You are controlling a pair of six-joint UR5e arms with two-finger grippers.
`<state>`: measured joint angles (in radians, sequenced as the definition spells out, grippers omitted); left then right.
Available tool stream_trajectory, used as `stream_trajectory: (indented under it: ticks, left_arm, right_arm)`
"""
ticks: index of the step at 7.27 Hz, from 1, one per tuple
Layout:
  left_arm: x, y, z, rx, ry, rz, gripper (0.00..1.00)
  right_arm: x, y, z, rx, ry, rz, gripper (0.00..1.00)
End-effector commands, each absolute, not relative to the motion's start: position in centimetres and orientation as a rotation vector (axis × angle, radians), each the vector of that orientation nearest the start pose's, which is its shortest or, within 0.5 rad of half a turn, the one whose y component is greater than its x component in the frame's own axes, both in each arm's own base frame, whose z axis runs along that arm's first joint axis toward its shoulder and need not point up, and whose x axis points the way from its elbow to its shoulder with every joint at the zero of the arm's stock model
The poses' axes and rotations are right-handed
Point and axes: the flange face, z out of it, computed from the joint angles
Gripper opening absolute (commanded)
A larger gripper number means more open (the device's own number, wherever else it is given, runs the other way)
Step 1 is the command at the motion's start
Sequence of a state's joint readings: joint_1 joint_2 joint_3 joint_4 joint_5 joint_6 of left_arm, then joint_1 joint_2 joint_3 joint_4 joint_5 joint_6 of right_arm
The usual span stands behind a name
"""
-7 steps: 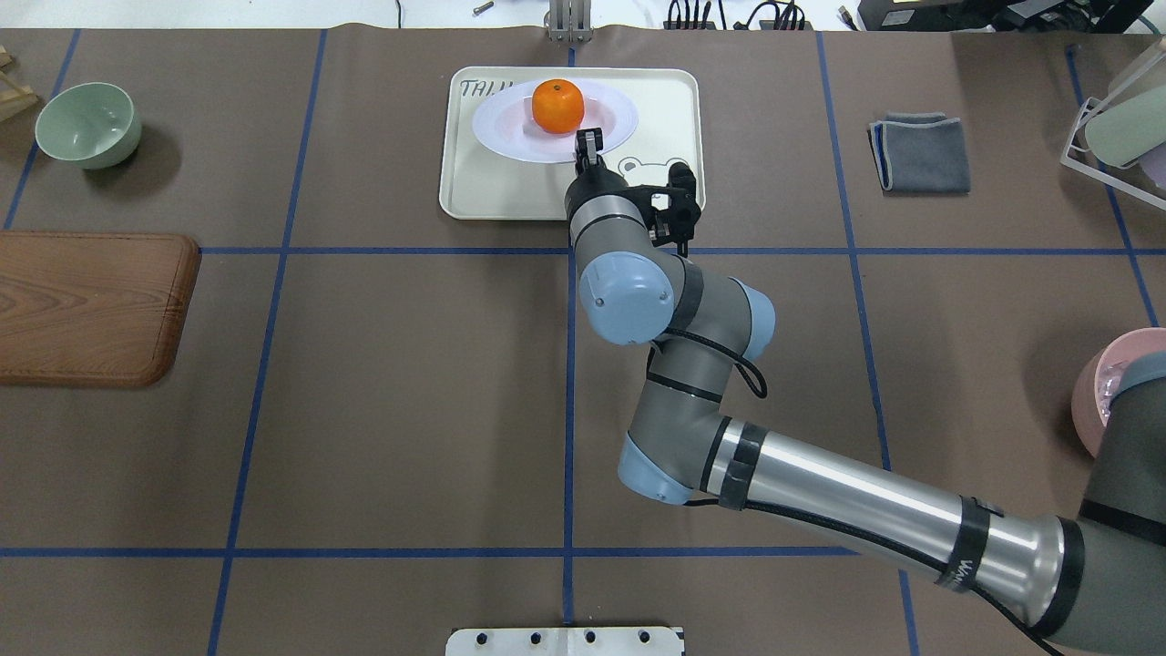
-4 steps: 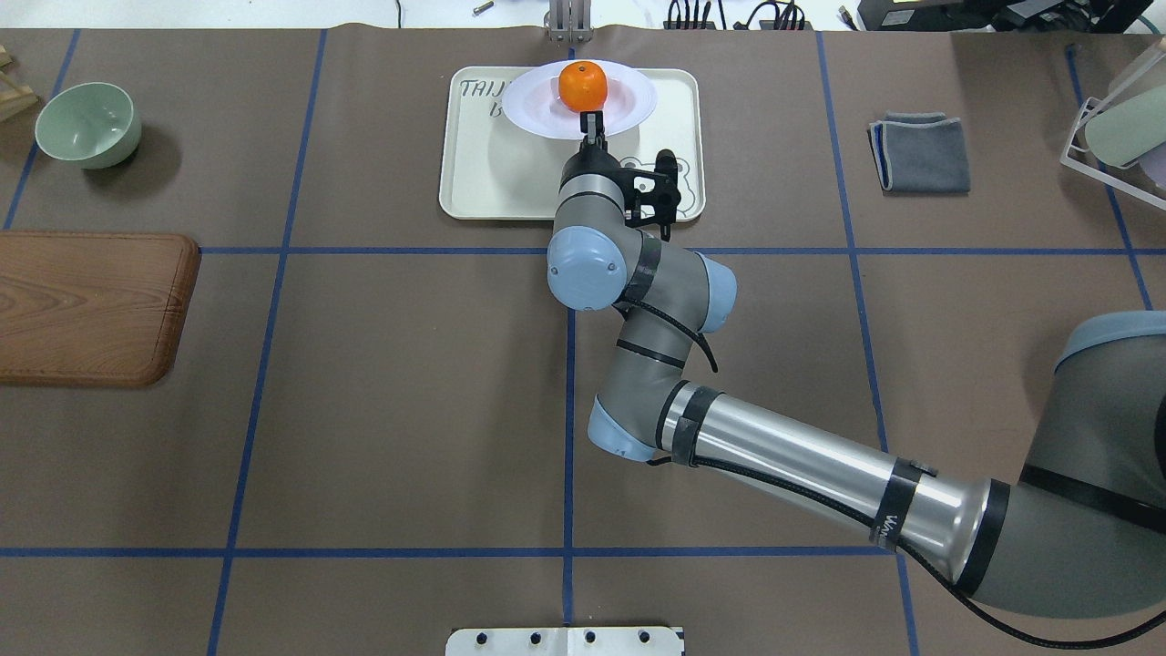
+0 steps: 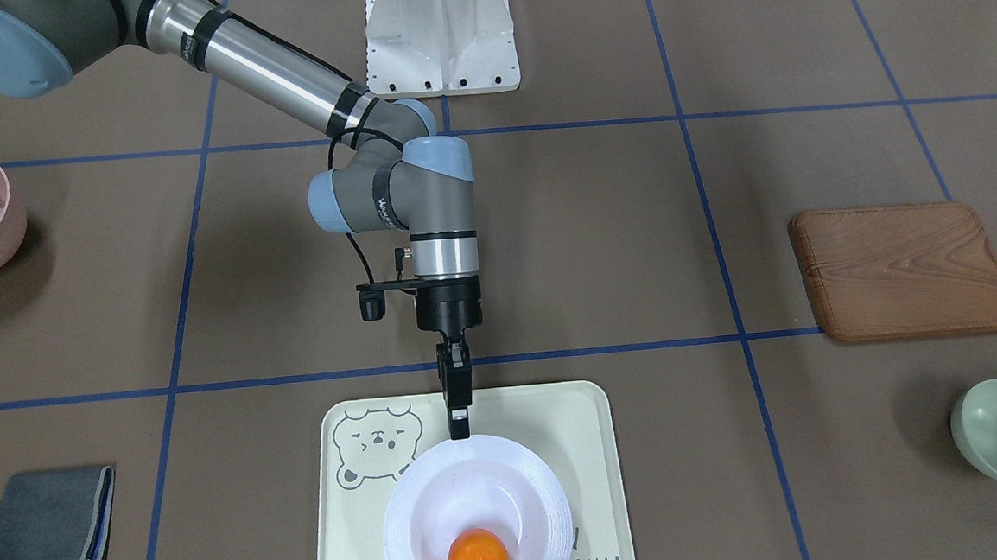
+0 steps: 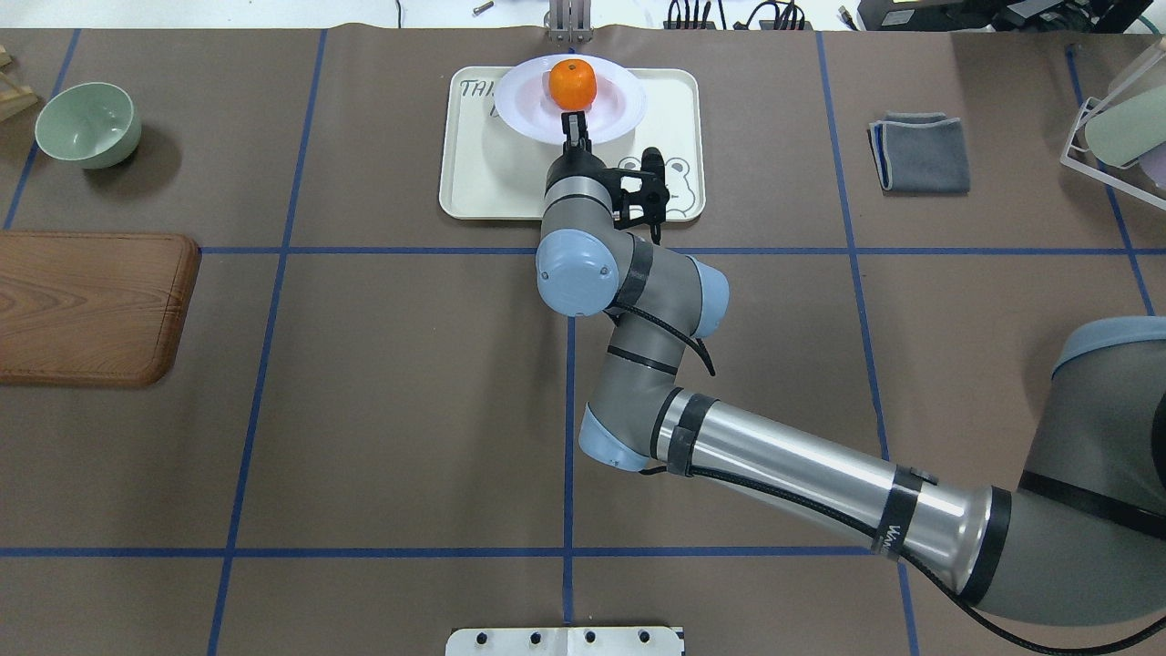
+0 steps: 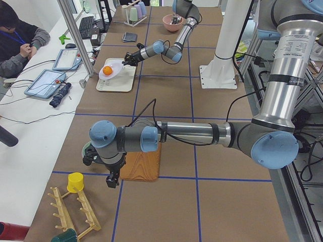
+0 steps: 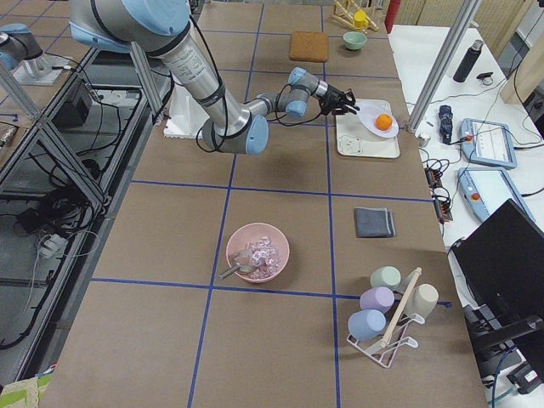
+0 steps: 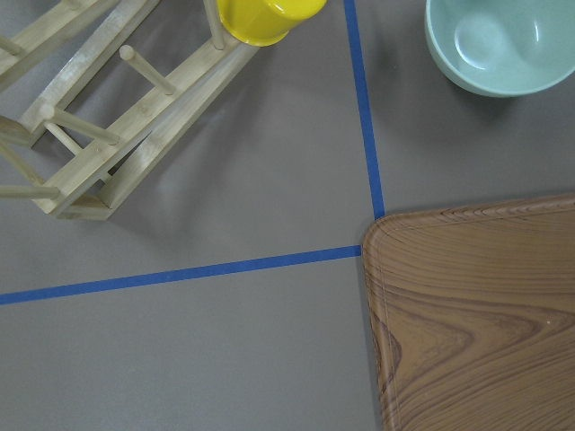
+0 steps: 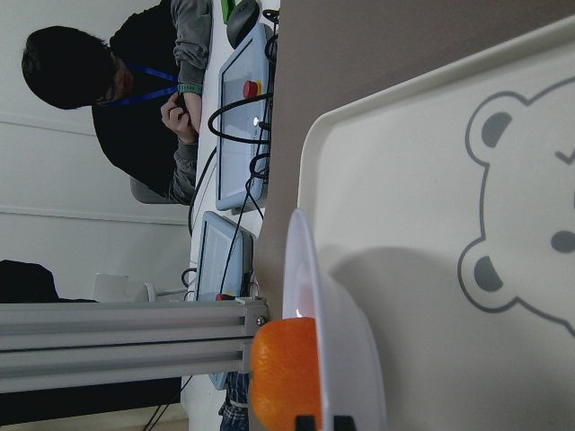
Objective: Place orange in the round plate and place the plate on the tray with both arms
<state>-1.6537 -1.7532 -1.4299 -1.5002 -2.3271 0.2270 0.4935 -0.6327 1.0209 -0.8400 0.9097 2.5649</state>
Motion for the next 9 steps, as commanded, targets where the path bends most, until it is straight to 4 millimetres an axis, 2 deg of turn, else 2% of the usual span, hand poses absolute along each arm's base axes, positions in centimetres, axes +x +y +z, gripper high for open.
stream_trajectory:
  ticks: [1,2,3,4,5,6,7,8,9]
  left_arm:
    - [-11.2,-55.9,63.8,0.092,0.752,0.127,0.99]
    - [-11.2,-56.0,63.5,0.098,0.751,0.13,0.99]
    - [-11.2,-55.9,63.7,0.095,0.751,0.129,0.99]
    - [-11.2,-55.9,63.5,0.098,0.751,0.127,0.99]
    - [-11.2,-55.5,63.2,0.098,0.752,0.117,0.99]
    - [-10.9,-53.1,61.6,0.093,0.76,0.02,0.99]
    - [-10.6,-49.8,59.9,0.11,0.761,-0.014,0.99]
    - [-10.4,-47.8,59.8,0.114,0.761,-0.01,0.99]
    - [-10.4,-47.6,59.8,0.116,0.761,-0.006,0.99]
  right_arm:
    - [-60.4,-53.0,20.5,0.329,-1.364,1.456,1.0]
    - [-59.5,-52.1,19.7,0.327,-1.314,1.369,1.0]
    - [-57.8,-52.0,17.8,0.322,-1.218,1.252,1.0]
    - [-54.5,-52.5,17.5,0.305,-1.094,1.108,1.0]
    - [-50.8,-53.8,17.3,0.288,-1.021,0.973,1.0]
    - [-46.6,-55.4,19.9,0.253,-0.962,0.849,1.0]
    - [-40.1,-55.9,22.7,0.251,-0.948,0.673,1.0]
    - [-33.5,-56.8,26.5,0.228,-0.929,0.537,1.0]
    - [-26.9,-58.3,30.2,0.234,-0.907,0.385,1.0]
